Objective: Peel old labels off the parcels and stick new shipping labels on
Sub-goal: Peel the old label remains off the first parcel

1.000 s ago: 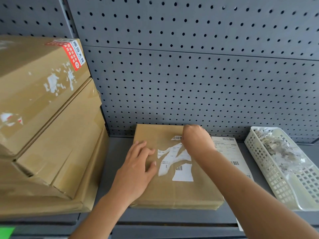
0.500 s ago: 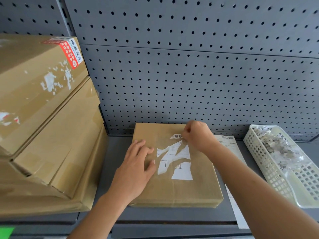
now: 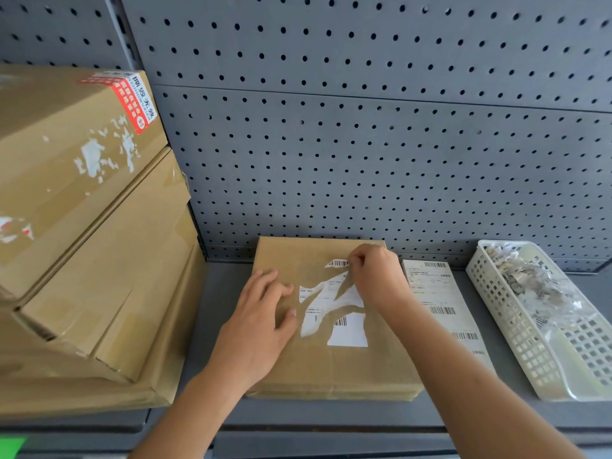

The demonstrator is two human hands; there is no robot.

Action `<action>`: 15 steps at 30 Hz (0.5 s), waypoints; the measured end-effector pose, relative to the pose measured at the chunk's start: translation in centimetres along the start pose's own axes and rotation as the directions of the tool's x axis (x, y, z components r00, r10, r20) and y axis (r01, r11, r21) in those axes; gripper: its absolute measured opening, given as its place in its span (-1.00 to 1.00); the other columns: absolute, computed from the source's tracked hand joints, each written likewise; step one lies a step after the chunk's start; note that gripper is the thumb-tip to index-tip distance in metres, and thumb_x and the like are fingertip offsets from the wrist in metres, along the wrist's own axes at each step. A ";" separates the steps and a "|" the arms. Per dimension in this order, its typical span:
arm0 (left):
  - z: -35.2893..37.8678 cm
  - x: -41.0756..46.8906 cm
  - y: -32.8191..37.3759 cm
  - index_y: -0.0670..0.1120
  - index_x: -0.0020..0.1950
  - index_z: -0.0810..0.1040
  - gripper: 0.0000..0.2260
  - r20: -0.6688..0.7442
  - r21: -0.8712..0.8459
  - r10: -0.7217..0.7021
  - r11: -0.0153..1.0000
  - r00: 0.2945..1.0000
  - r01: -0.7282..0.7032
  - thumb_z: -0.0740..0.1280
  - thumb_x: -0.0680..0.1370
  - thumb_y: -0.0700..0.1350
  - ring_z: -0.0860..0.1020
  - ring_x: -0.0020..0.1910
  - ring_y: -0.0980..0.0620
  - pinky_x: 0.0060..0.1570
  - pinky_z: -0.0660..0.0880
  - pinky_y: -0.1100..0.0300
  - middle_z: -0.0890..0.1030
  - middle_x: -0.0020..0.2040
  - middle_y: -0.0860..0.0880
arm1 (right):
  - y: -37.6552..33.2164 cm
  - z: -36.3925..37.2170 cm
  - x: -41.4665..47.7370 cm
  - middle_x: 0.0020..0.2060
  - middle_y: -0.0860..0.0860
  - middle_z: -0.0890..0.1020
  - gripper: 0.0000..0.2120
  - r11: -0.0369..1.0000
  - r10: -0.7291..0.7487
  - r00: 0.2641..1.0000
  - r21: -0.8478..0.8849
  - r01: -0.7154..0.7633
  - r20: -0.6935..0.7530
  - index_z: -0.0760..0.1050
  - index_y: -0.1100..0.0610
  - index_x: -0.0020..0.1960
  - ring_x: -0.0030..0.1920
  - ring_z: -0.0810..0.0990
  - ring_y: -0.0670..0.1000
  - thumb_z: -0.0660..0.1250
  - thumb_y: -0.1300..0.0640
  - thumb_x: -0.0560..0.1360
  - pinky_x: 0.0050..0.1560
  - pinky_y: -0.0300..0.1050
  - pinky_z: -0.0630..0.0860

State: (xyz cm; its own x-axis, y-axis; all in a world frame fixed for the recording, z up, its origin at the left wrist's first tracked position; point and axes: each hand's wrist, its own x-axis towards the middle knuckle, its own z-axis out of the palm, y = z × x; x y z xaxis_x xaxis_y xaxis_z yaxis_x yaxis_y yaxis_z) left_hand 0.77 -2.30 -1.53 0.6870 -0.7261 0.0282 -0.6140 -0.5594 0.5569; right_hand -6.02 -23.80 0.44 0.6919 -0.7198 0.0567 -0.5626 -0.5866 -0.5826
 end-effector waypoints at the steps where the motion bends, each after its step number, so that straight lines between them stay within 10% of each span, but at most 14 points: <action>1: 0.0 0.0 0.0 0.17 0.44 0.35 -0.67 0.004 0.005 -0.001 1.000 1.000 0.001 0.16 0.66 0.11 -0.19 0.54 0.38 0.15 0.43 0.13 0.02 0.57 0.31 | 0.0 -0.2 0.1 -0.31 0.11 0.57 -0.76 0.999 0.011 1.000 0.030 -0.011 0.025 0.57 0.26 -0.15 -0.37 0.40 0.01 0.14 0.35 0.53 -0.45 -0.34 0.31; 8: 0.0 0.1 -0.1 0.18 0.44 0.34 -0.66 0.001 0.000 -0.008 1.000 1.000 0.008 0.16 0.66 0.12 -0.18 0.54 0.39 0.19 0.45 0.10 0.02 0.57 0.31 | 0.5 -0.7 0.4 -0.19 -0.05 0.60 -0.78 0.989 0.041 0.999 0.139 -0.043 0.013 0.61 0.16 0.02 -0.28 0.48 -0.19 0.18 0.25 0.62 -0.41 -0.45 0.36; 15: 0.1 0.0 -0.1 0.18 0.43 0.35 -0.67 -0.006 0.000 -0.002 1.000 1.000 0.002 0.16 0.66 0.11 -0.17 0.54 0.39 0.17 0.46 0.09 0.03 0.57 0.31 | -0.5 -0.1 0.2 -0.13 0.12 0.57 -0.83 0.967 -0.129 0.991 -0.224 0.120 -0.025 0.56 0.27 -0.07 -0.11 0.52 0.11 0.18 0.34 0.52 -0.10 -0.09 0.48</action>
State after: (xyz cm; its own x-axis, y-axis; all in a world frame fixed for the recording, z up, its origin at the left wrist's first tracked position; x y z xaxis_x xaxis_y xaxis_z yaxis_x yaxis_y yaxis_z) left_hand 0.85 -2.30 -1.66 0.6903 -0.7228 0.0320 -0.6129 -0.5608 0.5566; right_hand -5.65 -23.67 0.78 0.7470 -0.6473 0.1515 -0.5626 -0.7369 -0.3748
